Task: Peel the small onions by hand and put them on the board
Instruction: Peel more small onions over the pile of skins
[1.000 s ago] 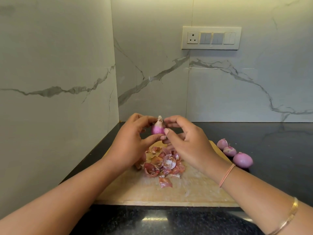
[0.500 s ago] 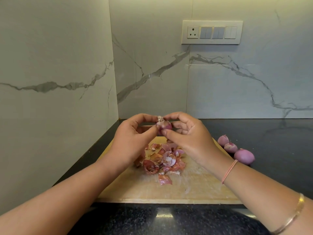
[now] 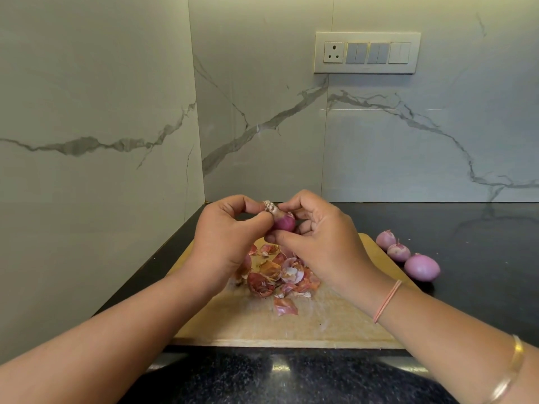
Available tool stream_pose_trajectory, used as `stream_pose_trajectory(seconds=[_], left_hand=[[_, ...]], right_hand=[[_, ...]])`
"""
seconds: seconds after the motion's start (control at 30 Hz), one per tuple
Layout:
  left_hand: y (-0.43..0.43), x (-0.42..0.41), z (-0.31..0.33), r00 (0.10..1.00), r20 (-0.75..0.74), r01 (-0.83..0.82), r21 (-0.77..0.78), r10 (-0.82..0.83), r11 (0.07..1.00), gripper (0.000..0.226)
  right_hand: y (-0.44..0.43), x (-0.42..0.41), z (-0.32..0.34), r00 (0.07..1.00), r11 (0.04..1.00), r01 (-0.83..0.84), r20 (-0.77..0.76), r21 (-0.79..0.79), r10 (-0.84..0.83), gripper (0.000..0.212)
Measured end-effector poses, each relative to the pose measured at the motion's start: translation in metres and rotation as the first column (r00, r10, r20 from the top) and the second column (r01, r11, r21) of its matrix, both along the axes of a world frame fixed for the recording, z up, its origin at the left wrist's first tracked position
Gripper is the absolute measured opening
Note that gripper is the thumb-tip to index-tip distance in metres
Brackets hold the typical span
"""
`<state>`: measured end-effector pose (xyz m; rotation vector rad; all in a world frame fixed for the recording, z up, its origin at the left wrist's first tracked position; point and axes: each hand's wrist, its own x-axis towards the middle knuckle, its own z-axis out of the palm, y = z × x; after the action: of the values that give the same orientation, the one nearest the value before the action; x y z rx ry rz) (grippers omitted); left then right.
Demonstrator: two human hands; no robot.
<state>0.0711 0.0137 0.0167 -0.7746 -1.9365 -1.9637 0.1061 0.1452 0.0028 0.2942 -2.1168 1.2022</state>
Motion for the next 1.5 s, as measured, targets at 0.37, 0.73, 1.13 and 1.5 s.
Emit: stream_pose_trajectory(seconds=[0.37,0.73,1.13,1.5], left_hand=[[0.0,-0.012,-0.003,0.998,0.051,-0.034,-0.023,0.035,0.999,0.028],[0.0,-0.009,-0.003,0.992,0.099,0.078,-0.017,-0.076,0.997,0.01],[-0.003,-0.015,-0.002,0.998,0.057,-0.011,-0.015,0.012,1.0,0.02],[-0.009,-0.019,0.002,0.995,0.102,-0.024,0.016,0.022,1.0,0.012]], right_hand=[[0.001,0.001,0.001,0.995,0.998,-0.055,0.078,-0.009,0.055,0.028],[0.011,0.002,0.006,0.977,0.98,-0.139,0.143,-0.141,0.159,0.029],[0.006,0.005,0.008,0.952,0.97,-0.203,0.203,-0.137,0.228,0.021],[0.01,0.009,0.011,0.873,0.866,-0.306,0.247,-0.395,0.421,0.029]])
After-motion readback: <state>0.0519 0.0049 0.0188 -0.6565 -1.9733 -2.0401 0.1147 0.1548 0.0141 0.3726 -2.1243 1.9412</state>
